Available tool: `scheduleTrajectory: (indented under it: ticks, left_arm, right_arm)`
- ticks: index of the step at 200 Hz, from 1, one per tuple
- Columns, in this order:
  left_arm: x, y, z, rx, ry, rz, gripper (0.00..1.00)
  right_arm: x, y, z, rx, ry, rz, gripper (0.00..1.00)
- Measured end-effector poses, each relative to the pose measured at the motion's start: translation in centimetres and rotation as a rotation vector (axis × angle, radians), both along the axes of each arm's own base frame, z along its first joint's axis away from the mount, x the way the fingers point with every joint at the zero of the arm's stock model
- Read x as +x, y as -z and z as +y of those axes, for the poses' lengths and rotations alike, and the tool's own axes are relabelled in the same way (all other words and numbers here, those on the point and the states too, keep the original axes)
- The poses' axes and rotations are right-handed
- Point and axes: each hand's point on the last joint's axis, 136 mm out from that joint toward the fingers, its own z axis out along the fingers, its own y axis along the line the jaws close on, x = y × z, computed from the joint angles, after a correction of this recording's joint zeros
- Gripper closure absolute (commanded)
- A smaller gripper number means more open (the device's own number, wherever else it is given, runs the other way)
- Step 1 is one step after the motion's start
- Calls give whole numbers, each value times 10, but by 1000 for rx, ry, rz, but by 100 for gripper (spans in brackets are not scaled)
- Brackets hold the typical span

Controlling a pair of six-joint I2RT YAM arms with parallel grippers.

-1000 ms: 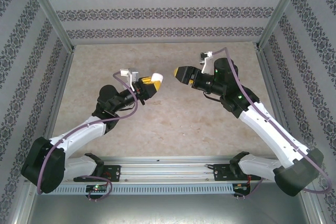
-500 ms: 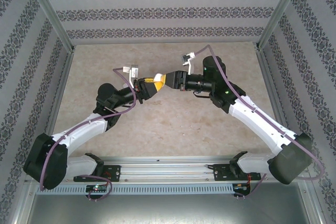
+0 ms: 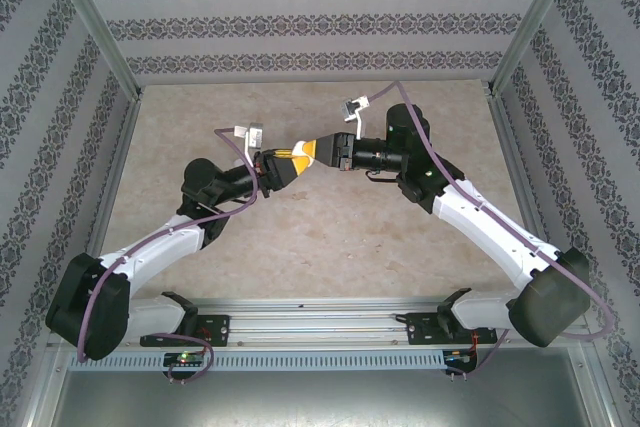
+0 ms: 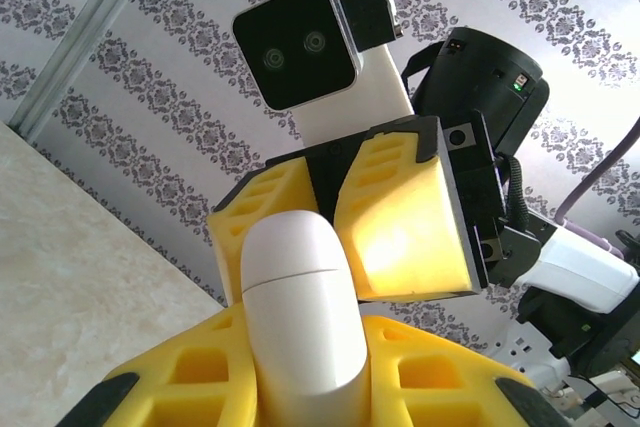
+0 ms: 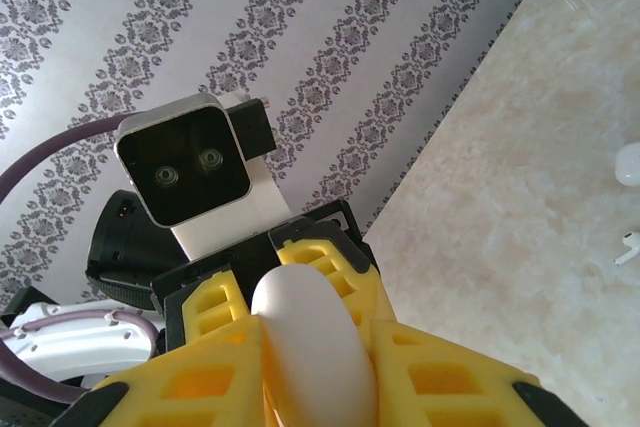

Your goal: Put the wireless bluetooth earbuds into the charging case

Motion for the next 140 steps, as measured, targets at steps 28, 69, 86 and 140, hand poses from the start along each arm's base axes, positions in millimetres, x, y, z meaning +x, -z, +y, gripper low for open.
scheduleTrajectory:
  ticks: [28,69,86,140]
  left_arm:
    - [-2,0,4,3,18,6,63]
    - [7,-11,33,-2,-29,-14,54]
    - [2,-13,37,6,-17,-28,55]
    - [-11,2,32,66,75,24,51]
  right_arm:
    - [-2,1,1,-10,-16,-22,81]
    - [-8,4,-2,-77,-42,-57,82]
    - [-10,2,-3,-100,-52,-78,82]
    - [-13,3,2,-146,-87,-126,83]
